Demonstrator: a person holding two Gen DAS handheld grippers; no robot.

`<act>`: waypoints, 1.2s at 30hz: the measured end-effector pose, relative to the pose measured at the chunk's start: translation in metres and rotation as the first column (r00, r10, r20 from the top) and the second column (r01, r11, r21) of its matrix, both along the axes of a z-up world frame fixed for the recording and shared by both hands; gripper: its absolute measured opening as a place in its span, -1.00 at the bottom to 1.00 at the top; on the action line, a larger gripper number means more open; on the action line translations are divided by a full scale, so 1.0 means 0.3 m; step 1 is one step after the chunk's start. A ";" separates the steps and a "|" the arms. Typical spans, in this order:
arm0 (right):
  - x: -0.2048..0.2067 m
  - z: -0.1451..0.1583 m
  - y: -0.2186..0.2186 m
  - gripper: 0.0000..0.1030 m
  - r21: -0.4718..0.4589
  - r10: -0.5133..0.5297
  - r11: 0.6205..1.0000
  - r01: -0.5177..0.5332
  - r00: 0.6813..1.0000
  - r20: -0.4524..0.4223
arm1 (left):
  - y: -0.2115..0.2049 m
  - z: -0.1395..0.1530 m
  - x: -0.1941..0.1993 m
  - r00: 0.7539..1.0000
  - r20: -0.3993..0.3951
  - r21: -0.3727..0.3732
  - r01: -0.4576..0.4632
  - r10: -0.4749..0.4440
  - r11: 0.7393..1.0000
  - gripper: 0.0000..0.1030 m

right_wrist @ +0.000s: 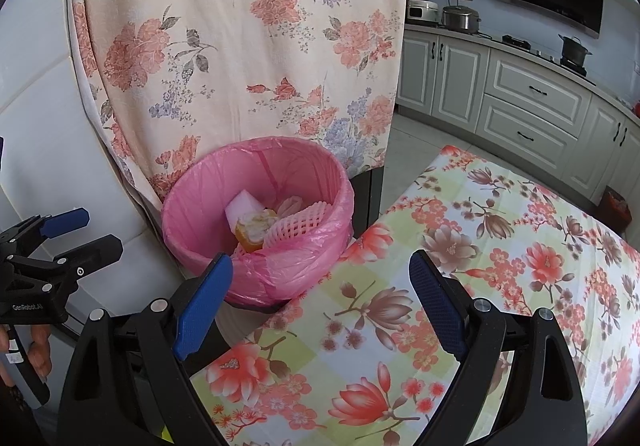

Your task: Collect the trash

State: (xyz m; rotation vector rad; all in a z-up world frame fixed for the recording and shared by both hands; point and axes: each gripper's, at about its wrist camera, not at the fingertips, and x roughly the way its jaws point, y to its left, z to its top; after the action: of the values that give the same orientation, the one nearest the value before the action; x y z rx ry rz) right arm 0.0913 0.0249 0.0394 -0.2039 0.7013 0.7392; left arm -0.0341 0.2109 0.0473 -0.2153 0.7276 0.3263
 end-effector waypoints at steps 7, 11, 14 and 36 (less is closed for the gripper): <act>-0.001 -0.003 0.001 0.64 -0.002 0.000 1.000 0.000 1.000 0.000 | 0.000 0.001 -0.002 1.000 0.001 0.001 0.002 -0.002 1.000 0.90; -0.004 -0.002 0.004 0.64 -0.002 0.001 1.000 -0.001 1.000 -0.001 | -0.001 0.001 -0.001 1.000 0.000 0.001 0.001 -0.001 1.000 0.90; -0.004 -0.003 0.004 0.64 -0.001 0.001 1.000 -0.001 1.000 -0.001 | 0.000 0.001 -0.001 1.000 0.001 0.000 0.001 -0.001 1.000 0.90; -0.010 -0.009 0.002 0.64 0.001 0.005 1.000 -0.005 1.000 -0.001 | -0.006 -0.001 -0.002 1.000 0.000 0.001 0.002 -0.002 1.000 0.90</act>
State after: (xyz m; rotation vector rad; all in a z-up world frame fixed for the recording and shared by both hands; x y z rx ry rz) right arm 0.0884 0.0255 0.0366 -0.2041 0.7011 0.7445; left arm -0.0348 0.2092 0.0471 -0.2133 0.7274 0.3248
